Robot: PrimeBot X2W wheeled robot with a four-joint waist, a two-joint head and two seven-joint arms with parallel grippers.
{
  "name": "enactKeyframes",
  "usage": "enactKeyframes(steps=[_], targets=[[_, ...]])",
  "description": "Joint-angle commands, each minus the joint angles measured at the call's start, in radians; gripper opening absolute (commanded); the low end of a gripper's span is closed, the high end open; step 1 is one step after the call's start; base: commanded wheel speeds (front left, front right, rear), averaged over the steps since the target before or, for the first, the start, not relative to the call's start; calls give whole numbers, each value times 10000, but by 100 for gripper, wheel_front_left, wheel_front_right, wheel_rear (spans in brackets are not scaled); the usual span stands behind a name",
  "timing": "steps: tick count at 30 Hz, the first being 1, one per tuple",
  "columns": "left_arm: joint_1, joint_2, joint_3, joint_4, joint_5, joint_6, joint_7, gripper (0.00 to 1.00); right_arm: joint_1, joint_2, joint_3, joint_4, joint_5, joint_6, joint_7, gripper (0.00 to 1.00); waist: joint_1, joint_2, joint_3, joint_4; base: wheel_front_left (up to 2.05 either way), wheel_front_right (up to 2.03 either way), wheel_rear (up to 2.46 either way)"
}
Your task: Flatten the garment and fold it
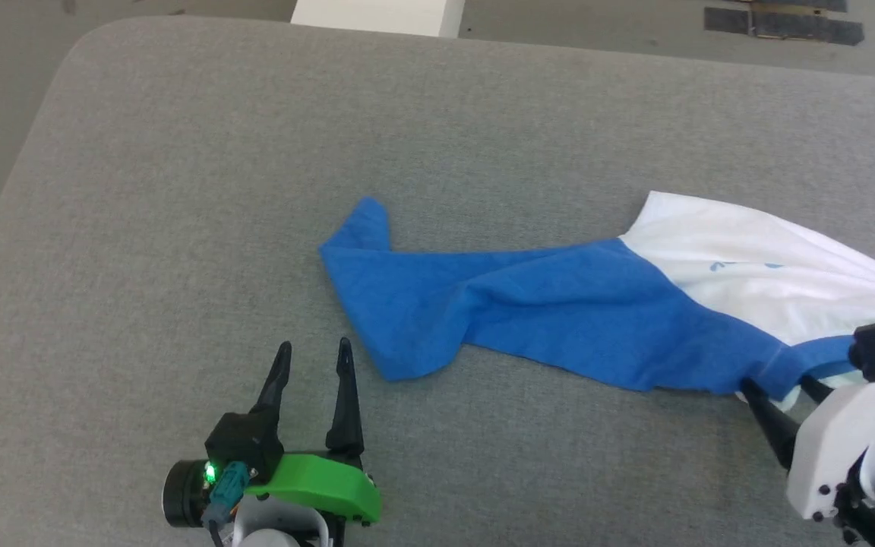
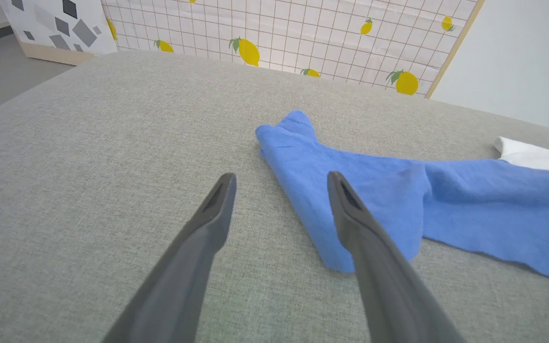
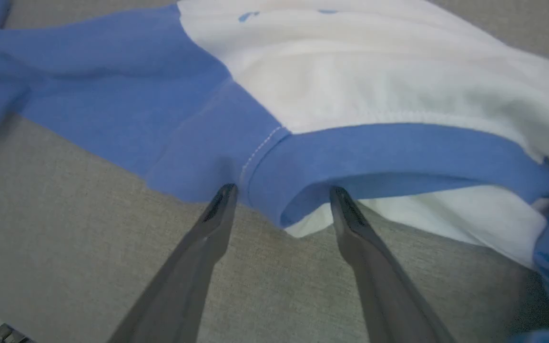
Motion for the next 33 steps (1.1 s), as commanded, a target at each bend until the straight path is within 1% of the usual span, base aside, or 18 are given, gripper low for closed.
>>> enactKeyframes(steps=[1, 2, 4, 8, 12, 16, 19, 21, 23, 26, 28, 29, 30, 31, 33], targets=[[-189, -41, 24, 11, 17, 11, -41, 100, -9, 98, 62, 146, -6, -15, -146, 100, 0, 0, 157, 220, 0, 0, 0], [-200, -50, 28, 18, 23, 11, -43, 100, -43, 58, 155, 235, -55, -15, -210, 73, 0, 0, 172, 252, 0, 0, 0], [-213, -73, 38, 34, 27, 4, -47, 100, -187, 71, 231, 377, -79, -15, -486, 0, 0, 0, 185, 305, 0, 0, 0], [-200, -116, 76, 101, 24, 5, -52, 100, -575, -51, 431, 310, -68, -15, -1016, 0, 0, 0, 82, 315, 0, 0, 0], [-147, -129, 135, 158, 10, -18, -56, 100, -1013, -103, 1159, -298, 315, -15, -1234, 0, 0, 0, -163, 179, 0, 0, 0], [-120, -124, 182, 175, 6, -53, -58, 100, -1178, -19, 2624, -1203, 1170, -15, -790, 0, 0, 0, -372, 41, 0, 0, 0], [-114, -129, 200, 189, -1, -72, -58, 100, -826, 56, 4017, -1574, 1836, -15, -185, 0, 0, 0, -450, 0, 0, 0, 0], [-102, -130, 208, 190, -5, -87, -59, 100, -425, 182, 4715, -1444, 2335, -15, 236, 0, 0, 0, -466, -3, 0, 0, 0], [-86, -131, 206, 183, -10, -120, -59, 100, -181, 79, 5206, -1144, 2399, -15, 438, 0, 0, 0, -446, 42, 0, 0, 0], [-67, -141, 153, 235, -12, -163, -59, 100, 47, -155, 5731, -285, 2240, -15, 518, 0, 0, 0, -395, 179, 0, 0, 0], [-64, -143, 149, 267, -21, -164, -59, 100, 127, -111, 5829, 315, 2280, -15, 487, 0, 0, 0, -385, 231, 0, 0, 0], [-64, -141, 140, 289, -24, -169, -59, 100, 1, -255, 5951, 638, 2024, -15, 405, 34, 0, 0, -383, 274, 0, 0, 0], [-66, -135, 127, 313, -25, -180, -59, 100, -193, -486, 6179, 895, 1704, -15, 279, 79, 0, 0, -397, 308, 0, 0, 0], [-64, -132, 116, 339, -31, -188, -60, 100, -327, -613, 6313, 1093, 1513, -15, 124, 100, 0, 0, -436, 336, 0, 0, 0], [-28, -116, 107, 398, -49, -186, -57, 100, -557, -682, 6472, 1372, 1394, -15, -227, 100, 0, 0, -552, 359, 0, 0, 0]])
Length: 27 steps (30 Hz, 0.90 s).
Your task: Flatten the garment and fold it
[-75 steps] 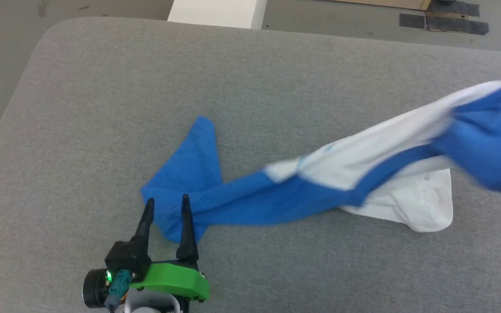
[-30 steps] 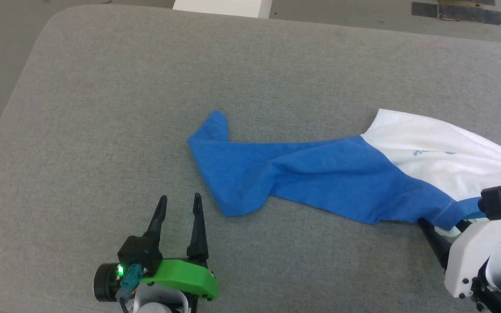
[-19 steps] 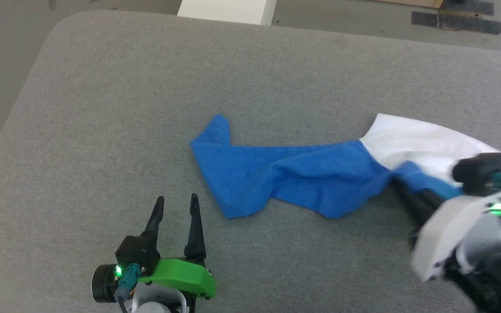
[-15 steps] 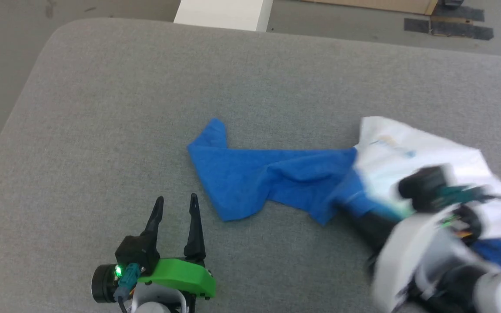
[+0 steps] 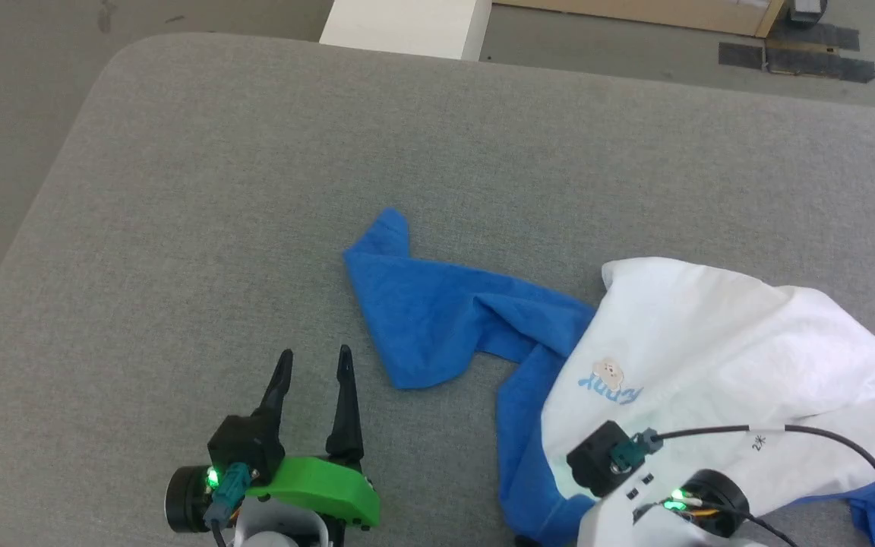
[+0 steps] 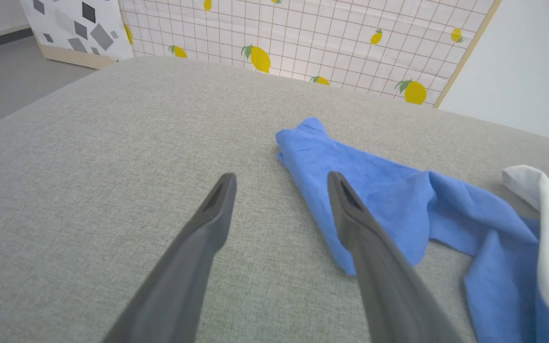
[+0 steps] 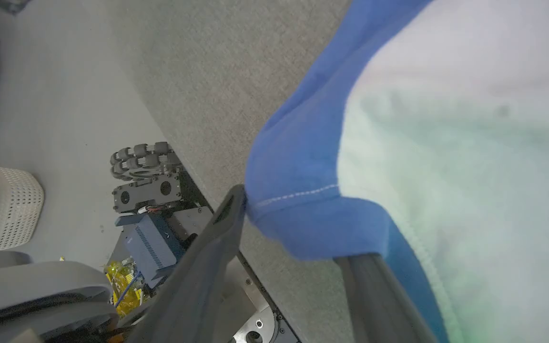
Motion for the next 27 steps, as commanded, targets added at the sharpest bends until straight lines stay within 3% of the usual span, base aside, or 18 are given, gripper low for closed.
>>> enactKeyframes(steps=[1, 5, 8, 14, 15, 21, 27], targets=[[22, -2, -13, 58, -46, -30, -37, 100, -268, 87, 77, 30, 141, -13, -148, 100, 0, 0, -183, 4, 0, 0, 0], [201, 94, -1, 111, -99, -12, 16, 100, -598, -253, 384, -570, 963, -13, 390, 100, 0, 0, -544, -105, 0, 0, 0], [327, 154, 5, 79, -150, -13, 48, 100, -753, -624, 16, -1511, 1777, -13, 913, 100, 0, 0, -777, -197, 0, 0, 0], [500, 234, -11, -62, -204, 25, 109, 100, -532, -677, -2340, -3281, 2736, -13, 1447, 100, 0, 0, -969, -305, 0, 0, 0], [569, 271, -4, -161, -222, 56, 109, 100, -218, -369, -3799, -3932, 2663, -13, 1521, 100, 0, 0, -937, -365, 0, 0, 0], [601, 335, 8, -317, -218, 123, 108, 100, 428, 615, -6720, -4597, 1435, -13, 768, 100, 0, 0, -698, -544, 0, 0, 0], [411, 362, -22, -408, -153, 176, 108, 100, 1581, 1223, -8480, -3956, -286, -13, -466, 100, 0, 0, -296, -895, 0, 0, 0]])
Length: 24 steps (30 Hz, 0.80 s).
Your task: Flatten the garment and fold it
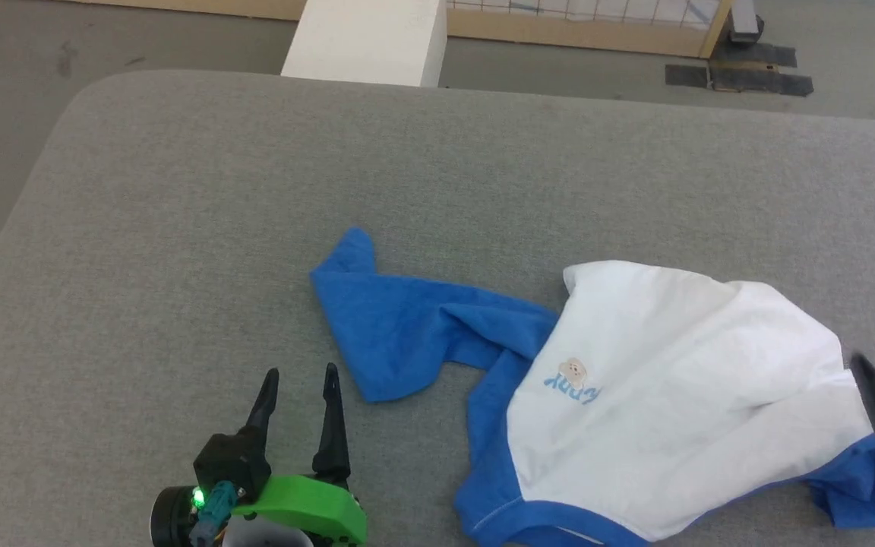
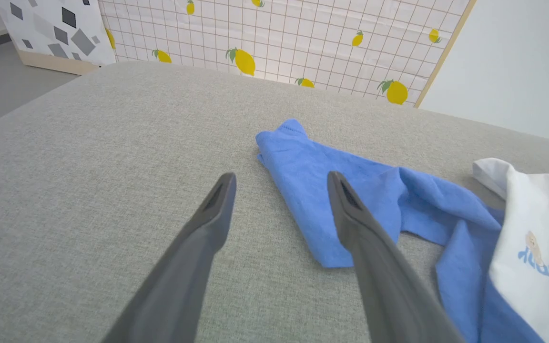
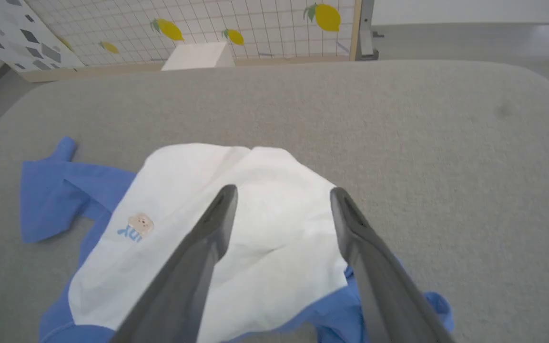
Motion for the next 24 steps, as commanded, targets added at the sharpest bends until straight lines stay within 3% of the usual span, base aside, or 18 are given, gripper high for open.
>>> enactKeyframes(steps=[1, 9, 18, 19, 20, 21, 24], targets=[[-131, 39, -5, -40, 2, 40, 7, 100, 339, 174, -169, 199, -172, -13, -200, 100, 0, 0, 234, -229, 0, 0, 0], [-463, 137, -17, -186, 107, 110, 67, 100, 1314, 679, -815, 1706, -788, -13, -1298, 100, 0, 0, 612, -582, 0, 0, 0], [-602, 272, -58, -351, 175, 173, 207, 100, 328, 673, -396, 4214, -1311, -13, -2376, 100, 0, 0, 778, -697, 0, 0, 0], [-613, 288, -60, -373, 175, 179, 226, 100, 136, 687, -427, 4465, -1339, -13, -2534, 31, 0, 0, 787, -696, 0, 0, 0], [-620, 298, -63, -389, 176, 185, 239, 100, 9, 694, -441, 4614, -1377, -13, -2650, 19, 0, 0, 792, -693, 0, 0, 0], [-623, 308, -66, -406, 179, 198, 248, 100, -120, 701, -474, 4731, -1405, -13, -2774, 0, 0, 0, 793, -695, 0, 0, 0], [-595, 318, -55, -449, 178, 254, 245, 100, -326, 605, -602, 4656, -1472, -13, -2987, 0, 0, 0, 785, -728, 0, 0, 0]])
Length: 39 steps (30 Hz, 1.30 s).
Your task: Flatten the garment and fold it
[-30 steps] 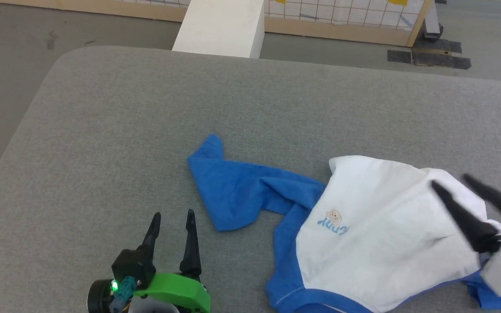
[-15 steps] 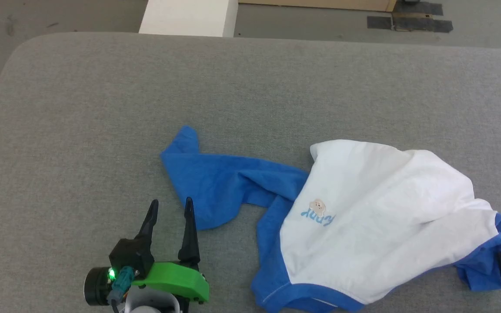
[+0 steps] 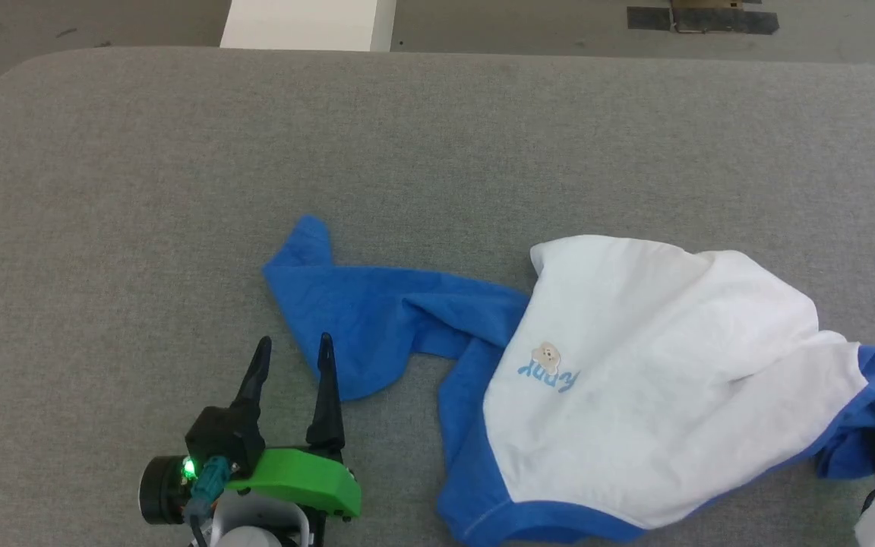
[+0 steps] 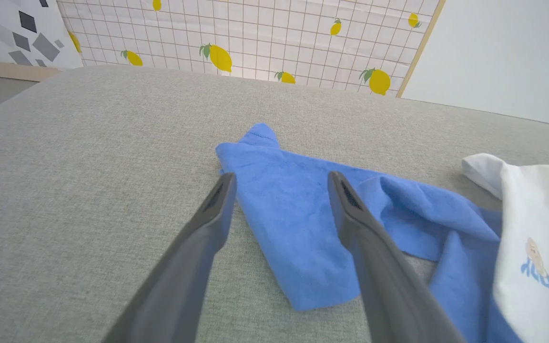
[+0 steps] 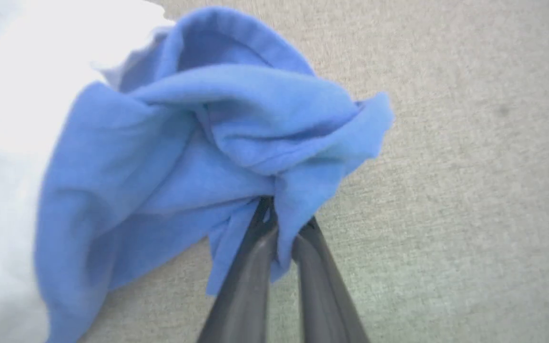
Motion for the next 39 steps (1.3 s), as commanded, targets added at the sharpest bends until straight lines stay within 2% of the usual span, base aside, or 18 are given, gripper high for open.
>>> enactKeyframes(steps=[1, 3, 6, 10, 11, 13, 15, 20, 24, 27, 28, 29, 34, 35, 38, 39], targets=[[-99, 61, 23, -61, 34, 70, -14, 100, -217, -166, -49, -224, -39, -15, -92, 0, 0, 0, -1, -40, 0, 0, 0], [-74, 41, 58, -81, -7, 101, -37, 100, -491, -531, -109, -713, -4, -15, -76, 0, 0, 0, 4, -127, 0, 0, 0], [-94, 11, 89, -56, -51, 107, -82, 100, -1210, -1527, -49, -1450, -190, -15, 112, 0, 0, 0, 33, -274, 0, 0, 0], [-249, -79, 45, 49, -74, 53, -142, 100, -2579, -3463, 452, -1943, -697, -15, 271, 0, 0, 0, 120, -340, 0, 0, 0], [-296, -99, 37, 74, -77, 39, -157, 100, -2978, -4139, 678, -2024, -981, -15, 229, 0, 0, 0, 162, -341, 0, 0, 0], [-390, -136, 0, 125, -70, 0, -183, 100, -3686, -4932, 1061, -1933, -1219, -15, -66, 0, 0, 0, 251, -306, 0, 0, 0], [-461, -171, -34, 184, -61, -32, -209, 100, -4184, -5461, 1316, -1680, -1382, -15, -147, 0, 0, 0, 349, -257, 0, 0, 0], [-539, -246, -112, 320, -33, -67, -259, 100, -4253, -5750, 1239, -2, -1565, -15, 74, 0, 0, 0, 639, -74, 0, 0, 0], [-676, -281, -174, 387, 3, -95, -279, 100, -3607, -5262, 687, 1730, -1597, -15, 289, 0, 0, 0, 822, 134, 0, 0, 0], [-732, -269, -178, 409, 29, -76, -288, 100, -3224, -4935, 491, 2544, -1512, -15, 387, 0, 0, 0, 876, 171, 0, 0, 0], [-732, -234, -175, 427, 47, -55, -289, 100, -3123, -4753, 369, 2875, -1478, -15, 393, 81, 0, 0, 854, 125, 0, 0, 0], [-725, -212, -170, 441, 49, -44, -283, 100, -3129, -4655, 352, 2962, -1437, -15, 374, 100, 0, 0, 805, 72, 0, 0, 0], [-658, -142, -204, 509, 8, -63, -227, 100, -3391, -4287, 236, 2471, -1190, -15, -137, 100, 0, 0, 362, -189, 0, 0, 0], [-553, -84, -196, 510, -38, -65, -208, 100, -3428, -3796, 3, 1525, -925, -15, -388, 100, 0, 0, 16, -364, 0, 0, 0], [-406, -20, -187, 477, -84, -57, -185, 100, -3167, -3140, -276, 268, -911, -15, -594, 100, 0, 0, -273, -521, 0, 0, 0], [-340, 13, -181, 454, -96, -51, -180, 100, -2983, -2747, -396, -278, -938, -15, -715, 100, 0, 0, -361, -579, 0, 0, 0]])
